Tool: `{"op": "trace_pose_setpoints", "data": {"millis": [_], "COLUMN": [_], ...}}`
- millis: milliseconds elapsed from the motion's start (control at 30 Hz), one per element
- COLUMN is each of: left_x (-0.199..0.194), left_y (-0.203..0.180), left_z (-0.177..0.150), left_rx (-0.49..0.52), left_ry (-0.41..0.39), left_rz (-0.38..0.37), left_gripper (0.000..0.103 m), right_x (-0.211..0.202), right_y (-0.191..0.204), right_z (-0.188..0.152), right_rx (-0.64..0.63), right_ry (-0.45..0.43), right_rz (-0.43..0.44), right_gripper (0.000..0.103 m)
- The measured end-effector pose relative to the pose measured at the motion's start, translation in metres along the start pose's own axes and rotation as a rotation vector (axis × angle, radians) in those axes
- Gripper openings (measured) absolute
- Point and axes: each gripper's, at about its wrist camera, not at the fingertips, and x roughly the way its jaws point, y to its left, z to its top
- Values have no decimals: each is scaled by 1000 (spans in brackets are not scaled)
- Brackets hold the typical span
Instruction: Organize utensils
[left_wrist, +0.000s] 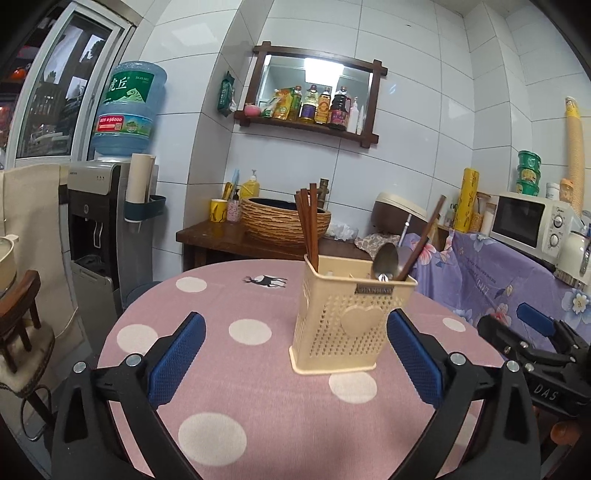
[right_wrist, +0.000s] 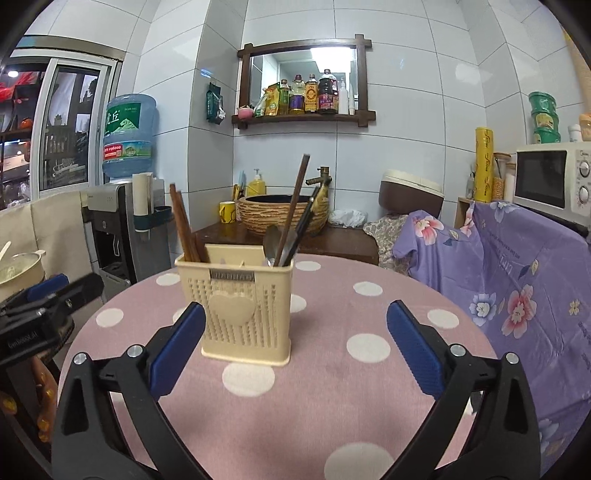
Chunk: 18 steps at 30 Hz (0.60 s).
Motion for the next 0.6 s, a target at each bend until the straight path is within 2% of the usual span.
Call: {"op": "trace_pose_setpoints", "data": {"millis": [267,433,600], "left_x": [-47,-77,-96], "left_y": [-2,-10,-16], "left_z": [-38,-66,-81], "left_rx": [-6,39,73], "left_ry": [-52,-90,-97], "left_rz": [2,57,91], "left_gripper": [98,97,97], "right_x": [-42,-79,-102], "right_y": [2,20,37], "right_z": [-57,-80,-95], "right_rx": [52,-4,-39], "right_ry": [2,-49,-43], "right_rz": [-26,-39,-30], "right_gripper": [97,97,97]}}
